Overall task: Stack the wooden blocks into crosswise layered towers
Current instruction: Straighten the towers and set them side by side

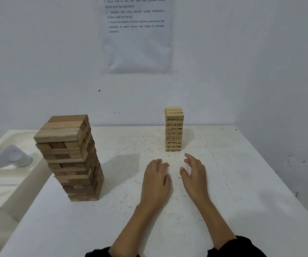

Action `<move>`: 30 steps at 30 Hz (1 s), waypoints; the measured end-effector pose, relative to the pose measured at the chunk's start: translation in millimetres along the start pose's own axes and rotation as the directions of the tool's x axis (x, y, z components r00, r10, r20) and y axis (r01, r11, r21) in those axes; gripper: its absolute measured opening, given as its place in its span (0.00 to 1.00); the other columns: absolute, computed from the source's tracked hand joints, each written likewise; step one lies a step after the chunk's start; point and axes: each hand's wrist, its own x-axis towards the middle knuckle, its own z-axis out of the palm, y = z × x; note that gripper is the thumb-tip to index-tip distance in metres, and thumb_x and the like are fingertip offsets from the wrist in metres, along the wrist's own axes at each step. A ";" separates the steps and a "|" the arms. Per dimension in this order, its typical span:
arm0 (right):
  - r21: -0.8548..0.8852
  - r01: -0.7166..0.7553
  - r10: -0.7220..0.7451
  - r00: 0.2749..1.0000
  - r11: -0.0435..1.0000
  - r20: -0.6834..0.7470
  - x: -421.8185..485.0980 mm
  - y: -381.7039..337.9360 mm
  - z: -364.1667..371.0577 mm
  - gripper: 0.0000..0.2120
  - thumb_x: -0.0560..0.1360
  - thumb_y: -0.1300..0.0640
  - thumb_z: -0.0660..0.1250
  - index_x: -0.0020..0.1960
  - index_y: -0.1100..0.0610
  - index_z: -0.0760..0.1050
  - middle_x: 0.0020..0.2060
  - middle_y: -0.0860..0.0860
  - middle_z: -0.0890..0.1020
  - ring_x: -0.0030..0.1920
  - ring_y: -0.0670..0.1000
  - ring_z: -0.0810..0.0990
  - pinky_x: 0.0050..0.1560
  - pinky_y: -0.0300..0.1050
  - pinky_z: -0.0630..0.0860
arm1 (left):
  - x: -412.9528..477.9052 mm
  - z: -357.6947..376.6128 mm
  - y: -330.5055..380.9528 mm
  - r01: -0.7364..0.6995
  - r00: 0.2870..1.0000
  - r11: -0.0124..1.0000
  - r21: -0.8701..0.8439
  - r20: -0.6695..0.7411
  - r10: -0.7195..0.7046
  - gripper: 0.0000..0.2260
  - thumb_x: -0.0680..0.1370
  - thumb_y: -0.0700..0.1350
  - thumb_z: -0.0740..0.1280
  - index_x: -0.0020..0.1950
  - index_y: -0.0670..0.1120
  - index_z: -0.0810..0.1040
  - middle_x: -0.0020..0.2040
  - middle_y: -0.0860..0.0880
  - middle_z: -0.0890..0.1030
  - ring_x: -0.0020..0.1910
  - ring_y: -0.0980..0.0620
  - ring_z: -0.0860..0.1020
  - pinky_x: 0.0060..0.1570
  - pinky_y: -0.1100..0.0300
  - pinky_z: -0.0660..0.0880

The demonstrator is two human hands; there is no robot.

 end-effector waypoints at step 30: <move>0.167 0.223 -0.278 0.815 0.960 0.508 -81.2 -110.9 109.5 0.49 0.65 0.49 0.77 0.76 0.47 0.49 0.71 0.47 0.62 0.69 0.46 0.64 0.63 0.39 0.65 | -85.4 -203.5 -149.4 0.297 0.953 0.798 -0.525 0.214 -0.214 0.37 0.66 0.45 0.77 0.71 0.52 0.64 0.69 0.56 0.71 0.67 0.61 0.70 0.64 0.68 0.67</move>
